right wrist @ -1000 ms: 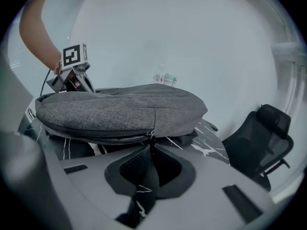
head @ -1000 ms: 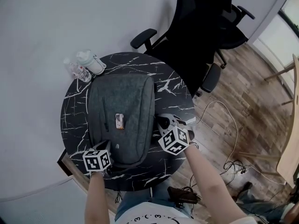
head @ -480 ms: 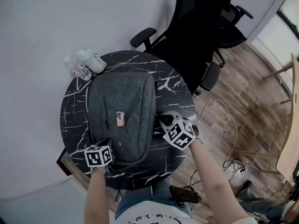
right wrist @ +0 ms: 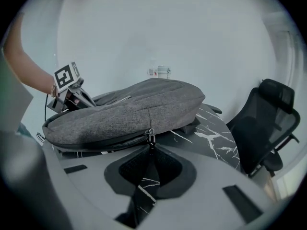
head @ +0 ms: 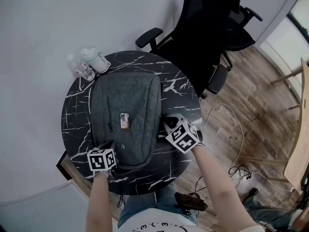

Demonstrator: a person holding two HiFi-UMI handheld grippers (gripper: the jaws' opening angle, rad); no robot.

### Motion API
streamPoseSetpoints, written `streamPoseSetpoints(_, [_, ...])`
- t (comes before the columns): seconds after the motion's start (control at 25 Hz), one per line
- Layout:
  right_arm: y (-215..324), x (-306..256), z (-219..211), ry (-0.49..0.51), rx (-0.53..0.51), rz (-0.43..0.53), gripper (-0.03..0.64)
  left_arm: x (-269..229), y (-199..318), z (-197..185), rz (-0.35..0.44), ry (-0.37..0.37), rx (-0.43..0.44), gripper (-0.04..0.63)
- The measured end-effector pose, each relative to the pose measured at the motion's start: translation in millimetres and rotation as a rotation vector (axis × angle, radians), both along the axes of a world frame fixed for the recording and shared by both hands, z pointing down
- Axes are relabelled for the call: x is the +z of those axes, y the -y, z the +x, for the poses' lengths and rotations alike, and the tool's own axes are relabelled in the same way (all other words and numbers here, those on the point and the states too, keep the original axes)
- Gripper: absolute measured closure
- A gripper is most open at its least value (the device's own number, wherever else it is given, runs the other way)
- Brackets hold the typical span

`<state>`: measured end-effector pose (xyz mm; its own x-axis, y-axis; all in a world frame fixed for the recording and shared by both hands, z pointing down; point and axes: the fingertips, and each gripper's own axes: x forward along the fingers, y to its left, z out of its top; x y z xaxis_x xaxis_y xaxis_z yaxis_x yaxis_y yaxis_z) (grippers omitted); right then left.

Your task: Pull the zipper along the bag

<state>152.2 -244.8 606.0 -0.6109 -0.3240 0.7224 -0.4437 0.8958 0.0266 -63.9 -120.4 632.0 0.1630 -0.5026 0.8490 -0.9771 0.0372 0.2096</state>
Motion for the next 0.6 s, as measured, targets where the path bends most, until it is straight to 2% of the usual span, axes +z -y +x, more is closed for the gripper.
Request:
streamPoseSetpoints(0.08, [0.0, 1.2, -2.6, -0.002, -0.005, 0.019, 0.540, 0.0, 0.2, 0.4, 0.004, 0.004, 0.001, 0.577])
streamPoseSetpoints(0.2, [1.1, -4.7, 1.9, -0.078, -0.062, 0.167, 0.536, 0.4, 1.1, 0.9, 0.009, 0.011, 0.003, 0.577])
streamPoseSetpoints(0.28, [-1.8, -8.8, 3.9, -0.082, -0.090, 0.207, 0.530, 0.4, 0.9, 0.5, 0.010, 0.012, 0.003, 0.577])
streamPoseSetpoints(0.52, [-10.9, -18.6, 0.0, 0.131, -0.098, -0.046, 0.497, -0.1, 0.3, 1.6, 0.010, 0.007, 0.003, 0.577])
streamPoseSetpoints(0.6, [-9.4, -25.3, -3.1, 0.164, -0.106, -0.085, 0.511, 0.3, 0.9, 1.3, 0.011, 0.007, 0.004, 0.577])
